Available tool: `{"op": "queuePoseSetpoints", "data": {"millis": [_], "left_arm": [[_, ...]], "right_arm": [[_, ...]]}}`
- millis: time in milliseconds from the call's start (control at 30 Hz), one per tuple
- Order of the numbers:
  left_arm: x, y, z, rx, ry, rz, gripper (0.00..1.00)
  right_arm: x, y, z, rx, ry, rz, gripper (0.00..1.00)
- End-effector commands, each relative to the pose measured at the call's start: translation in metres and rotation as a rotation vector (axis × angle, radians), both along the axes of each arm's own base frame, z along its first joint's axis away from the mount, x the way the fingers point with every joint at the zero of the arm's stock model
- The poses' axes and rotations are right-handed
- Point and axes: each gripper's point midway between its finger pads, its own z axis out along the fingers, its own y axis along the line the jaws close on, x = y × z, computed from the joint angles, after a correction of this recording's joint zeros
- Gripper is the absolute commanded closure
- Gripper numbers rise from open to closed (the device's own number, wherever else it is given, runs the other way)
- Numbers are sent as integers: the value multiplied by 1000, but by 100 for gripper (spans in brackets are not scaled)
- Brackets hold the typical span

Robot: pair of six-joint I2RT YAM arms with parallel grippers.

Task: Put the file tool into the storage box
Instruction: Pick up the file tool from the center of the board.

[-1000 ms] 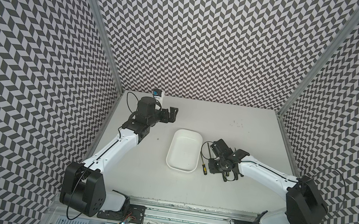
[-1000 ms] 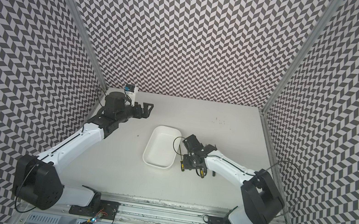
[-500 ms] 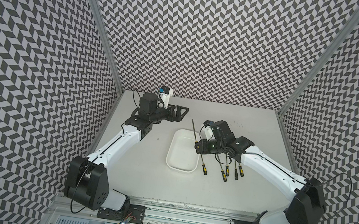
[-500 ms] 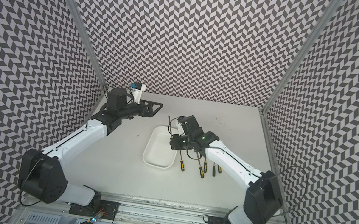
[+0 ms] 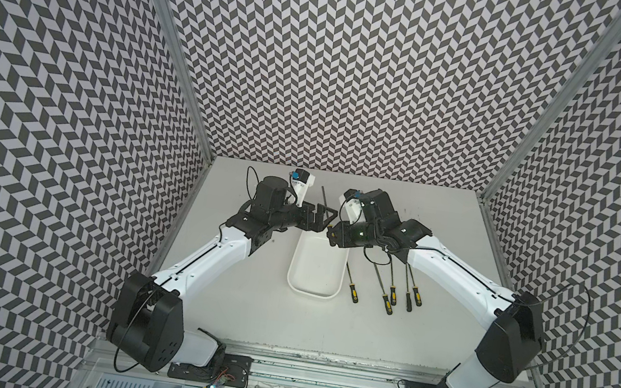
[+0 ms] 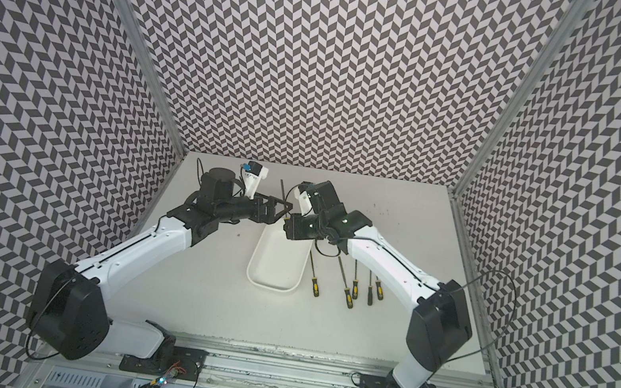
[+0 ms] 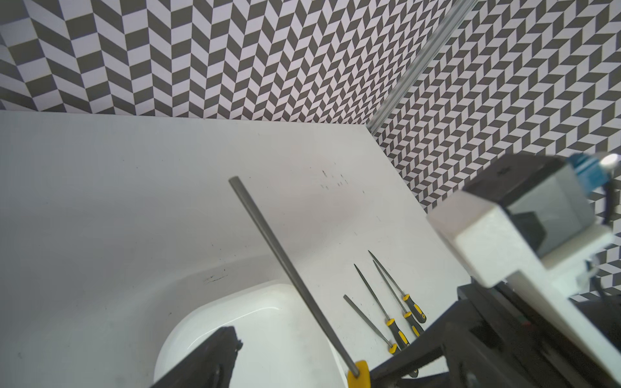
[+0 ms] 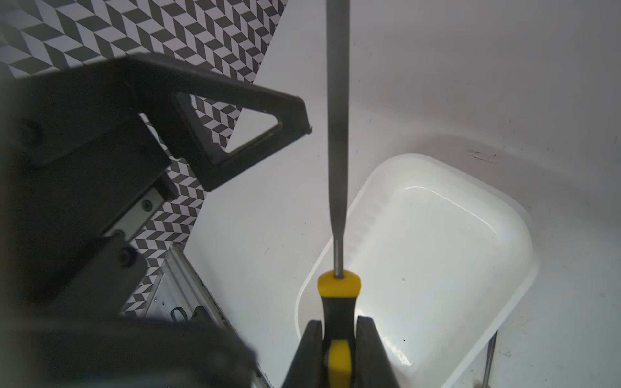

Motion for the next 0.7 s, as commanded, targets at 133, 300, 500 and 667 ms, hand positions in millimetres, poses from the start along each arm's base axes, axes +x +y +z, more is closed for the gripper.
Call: {"op": "queuePoseSetpoints", "data": {"millis": [133, 300, 500, 667], "left_arm": [[3, -13, -6, -4, 4, -6, 0], [9, -19, -8, -17, -1, -9, 0], [12, -22, -4, -47, -6, -6, 54], [11, -26, -5, -38, 1, -36, 100]], "right_arm": [[13, 19, 33, 78, -75, 33, 98], [14, 22, 49, 109, -87, 37, 98], [7, 19, 55, 128, -82, 36, 98], [6, 16, 58, 132, -89, 23, 98]]}}
